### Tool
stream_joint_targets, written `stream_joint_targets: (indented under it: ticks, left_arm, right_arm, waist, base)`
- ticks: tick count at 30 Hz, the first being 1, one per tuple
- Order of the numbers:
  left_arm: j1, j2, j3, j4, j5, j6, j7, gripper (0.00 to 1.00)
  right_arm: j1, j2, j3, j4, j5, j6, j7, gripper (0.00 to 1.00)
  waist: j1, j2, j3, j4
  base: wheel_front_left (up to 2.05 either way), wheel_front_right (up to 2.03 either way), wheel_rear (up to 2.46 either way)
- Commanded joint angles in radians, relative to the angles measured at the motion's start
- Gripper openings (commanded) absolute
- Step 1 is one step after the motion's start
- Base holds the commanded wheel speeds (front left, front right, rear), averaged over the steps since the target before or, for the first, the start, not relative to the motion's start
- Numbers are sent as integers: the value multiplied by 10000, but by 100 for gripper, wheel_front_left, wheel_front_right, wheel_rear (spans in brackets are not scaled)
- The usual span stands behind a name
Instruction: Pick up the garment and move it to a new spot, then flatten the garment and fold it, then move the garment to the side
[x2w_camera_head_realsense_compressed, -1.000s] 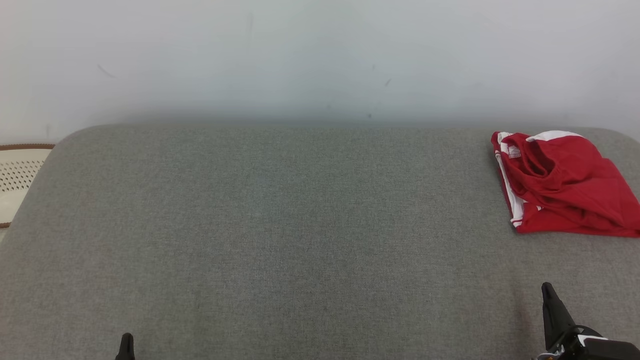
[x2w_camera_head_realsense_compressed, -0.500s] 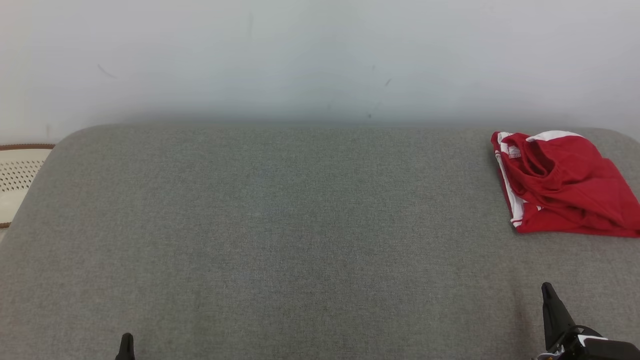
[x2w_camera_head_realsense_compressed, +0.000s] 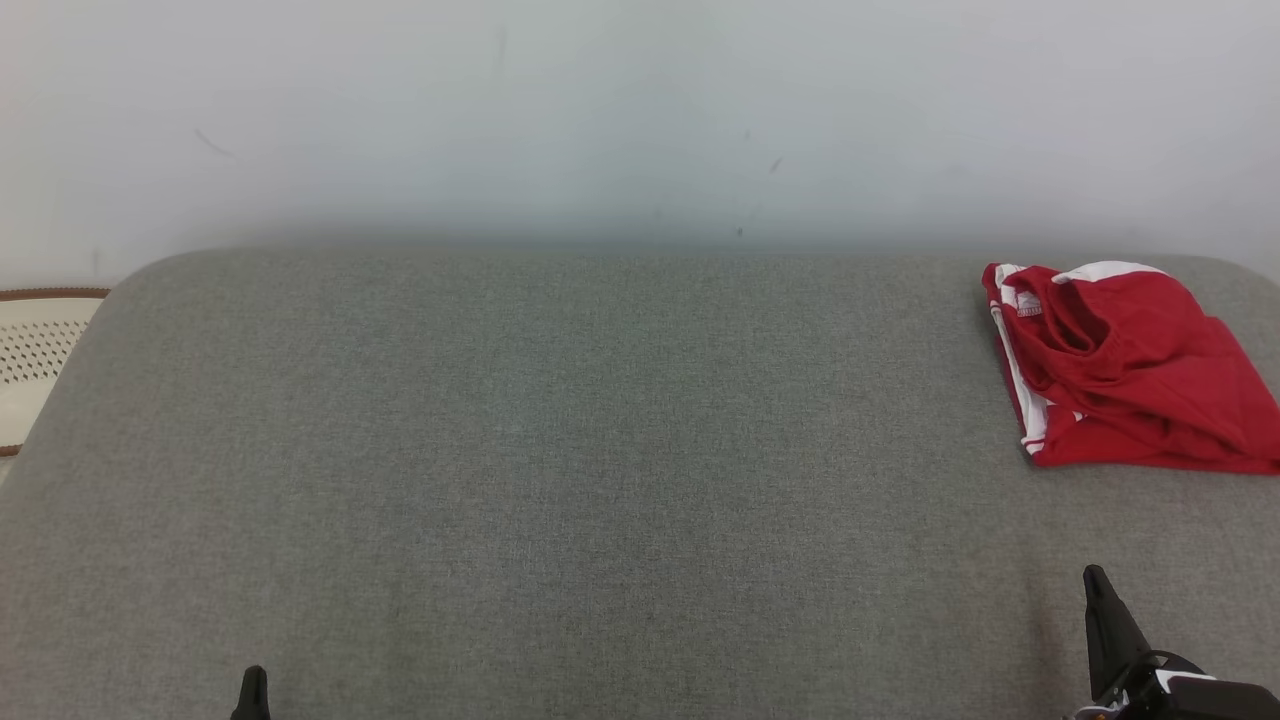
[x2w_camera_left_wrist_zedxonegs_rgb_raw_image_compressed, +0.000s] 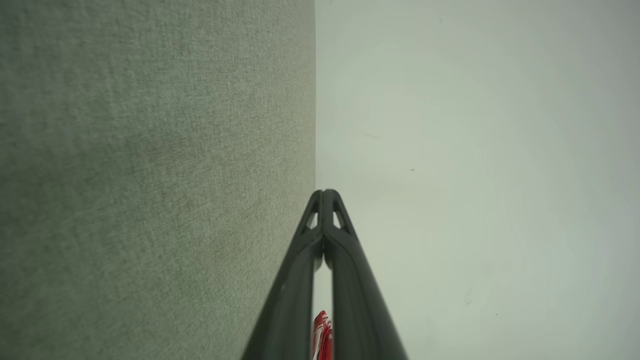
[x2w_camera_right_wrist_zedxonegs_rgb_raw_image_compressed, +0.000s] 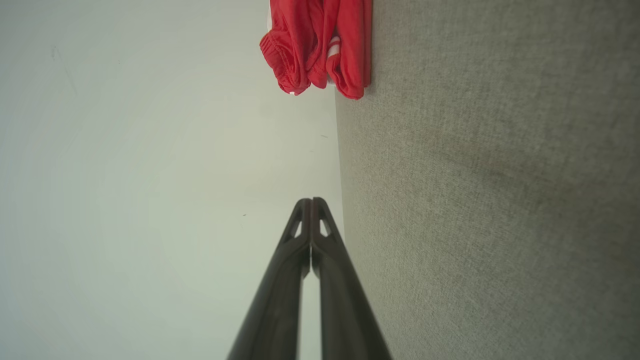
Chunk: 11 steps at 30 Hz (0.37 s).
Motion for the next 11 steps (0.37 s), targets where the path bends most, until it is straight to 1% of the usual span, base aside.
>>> stream_joint_targets:
  ticks: [1,11]
  left_arm:
    - [-81,-13,32,41,42,-42,34,0]
    - [-81,-13,33,39,44,-43,36,0]
  right_arm:
    - [-95,31,-9,32,-58,4,33,0]
    - [-95,34,-13,32,-59,4,37,0]
  waist:
    - [0,0,0,0]
    - [0,0,0,0]
  base:
    - [0,0,0]
    - [0,0,0]
